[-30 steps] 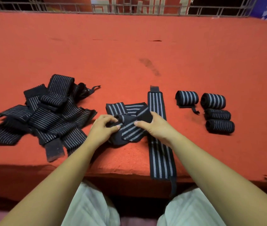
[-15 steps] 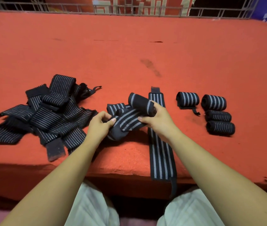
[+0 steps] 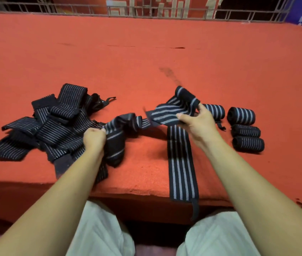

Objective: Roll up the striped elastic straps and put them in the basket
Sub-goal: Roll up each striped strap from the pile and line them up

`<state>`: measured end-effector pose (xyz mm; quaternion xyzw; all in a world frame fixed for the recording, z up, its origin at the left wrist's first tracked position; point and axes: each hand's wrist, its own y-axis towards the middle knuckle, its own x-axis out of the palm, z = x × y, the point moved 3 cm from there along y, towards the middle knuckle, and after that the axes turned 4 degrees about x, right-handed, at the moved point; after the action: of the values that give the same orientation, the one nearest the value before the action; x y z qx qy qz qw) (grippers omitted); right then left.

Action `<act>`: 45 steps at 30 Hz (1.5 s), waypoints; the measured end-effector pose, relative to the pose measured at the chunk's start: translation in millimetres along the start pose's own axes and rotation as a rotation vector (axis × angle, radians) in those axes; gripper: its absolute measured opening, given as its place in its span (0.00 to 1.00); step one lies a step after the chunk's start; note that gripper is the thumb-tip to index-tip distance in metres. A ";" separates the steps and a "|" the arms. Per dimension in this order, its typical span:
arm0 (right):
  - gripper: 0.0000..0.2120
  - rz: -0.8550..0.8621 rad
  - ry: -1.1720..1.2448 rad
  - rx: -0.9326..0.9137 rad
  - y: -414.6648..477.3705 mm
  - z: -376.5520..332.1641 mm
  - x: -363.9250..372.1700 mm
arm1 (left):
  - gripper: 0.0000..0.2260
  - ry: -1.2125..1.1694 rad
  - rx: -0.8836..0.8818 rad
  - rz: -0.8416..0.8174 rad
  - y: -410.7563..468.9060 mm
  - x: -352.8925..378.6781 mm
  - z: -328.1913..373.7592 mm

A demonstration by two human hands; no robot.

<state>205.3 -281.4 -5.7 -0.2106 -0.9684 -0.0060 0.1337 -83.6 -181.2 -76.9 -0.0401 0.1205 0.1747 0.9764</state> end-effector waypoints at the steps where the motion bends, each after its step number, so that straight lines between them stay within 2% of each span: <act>1: 0.26 -0.028 -0.050 0.004 1.5 -5.7 -8.8 | 0.15 0.043 0.013 -0.021 3.4 -5.7 -0.8; 2: 0.28 -0.074 -0.118 0.022 1.1 -9.5 -14.9 | 0.13 0.086 0.038 -0.052 5.5 -7.1 -1.4; 4: 0.35 -0.159 -0.234 0.083 -2.6 -10.4 -17.0 | 0.04 0.244 0.120 -0.072 -1.3 -4.4 9.4; 6: 0.44 -0.194 -0.297 0.132 -7.1 -9.4 -11.6 | 0.13 0.429 0.391 0.015 -17.2 1.7 35.0; 8: 0.49 -0.228 -0.299 0.148 -9.5 -12.0 -6.2 | 0.10 0.341 0.725 -0.045 -42.4 13.7 62.8; 9: 0.49 -0.242 -0.290 0.153 -10.9 -14.2 -4.3 | 0.06 0.254 0.762 -0.189 -58.1 21.9 71.0; 10: 0.49 -0.253 -0.281 0.157 -12.6 -16.3 -1.9 | 0.06 0.205 0.741 -0.376 -72.0 31.0 74.7; 12: 0.49 -0.259 -0.286 0.150 -15.9 -19.7 3.2 | 0.17 0.185 0.548 -0.735 -95.2 51.4 68.9; 14: 0.49 -0.237 -0.301 0.133 -17.7 -21.5 6.8 | 0.19 0.125 0.419 -0.891 -108.8 66.9 59.0; 15: 0.49 -0.214 -0.273 0.120 -20.7 -23.8 8.5 | 0.16 0.008 0.336 -0.900 -111.1 72.2 55.3; 17: 0.43 -0.154 -0.180 0.099 -26.2 -26.2 10.1 | 0.07 -0.288 0.131 -0.809 -111.6 76.0 55.2; 19: 0.27 -0.086 -0.194 0.082 -31.7 -26.1 9.9 | 0.04 -0.438 0.030 -0.715 -108.4 78.5 58.3; 20: 0.24 -0.066 -0.241 0.106 -35.3 -25.9 9.9 | 0.04 -0.479 0.010 -0.692 -108.9 79.9 61.8; 22: 0.30 -0.084 -0.329 0.234 -41.4 -19.8 8.5 | 0.05 -0.525 0.002 -0.633 -110.6 82.7 69.6; 24: 0.29 -0.146 -0.381 0.312 -49.6 -13.9 7.6 | 0.06 -0.497 0.034 -0.558 -112.7 86.2 77.4; 26: 0.22 -0.147 -0.377 0.282 -54.0 -8.8 3.2 | 0.08 -0.489 0.046 -0.533 -117.4 91.0 83.6; 29: 0.21 -0.138 -0.204 0.237 -55.3 -5.4 -4.8 | 0.09 -0.505 0.021 -0.545 -124.3 100.0 88.2; 31: 0.15 -0.113 -0.155 0.258 -53.4 -8.9 -13.4 | 0.12 -0.488 0.039 -0.571 -126.7 103.3 89.4; 34: 0.10 -0.056 -0.219 0.292 -49.8 -19.0 -28.8 | 0.17 -0.402 0.099 -0.613 -122.9 105.5 86.0; 37: 0.02 -0.103 -0.300 0.234 -48.6 -37.0 -37.0 | 0.17 -0.348 0.115 -0.632 -121.7 103.8 83.7; 42: 0.04 -0.220 -0.382 0.124 -48.9 -67.1 -39.0 | 0.17 -0.176 0.317 -0.545 -121.9 92.1 86.6; 45: 0.09 -0.231 -0.390 0.099 -47.0 -83.0 -40.2 | 0.11 -0.039 0.537 -0.619 -115.3 91.7 83.6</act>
<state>242.5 -346.2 65.9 -0.0889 -0.9927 0.0670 -0.0472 58.8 -248.7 -14.7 0.1852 0.1256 -0.1643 0.9607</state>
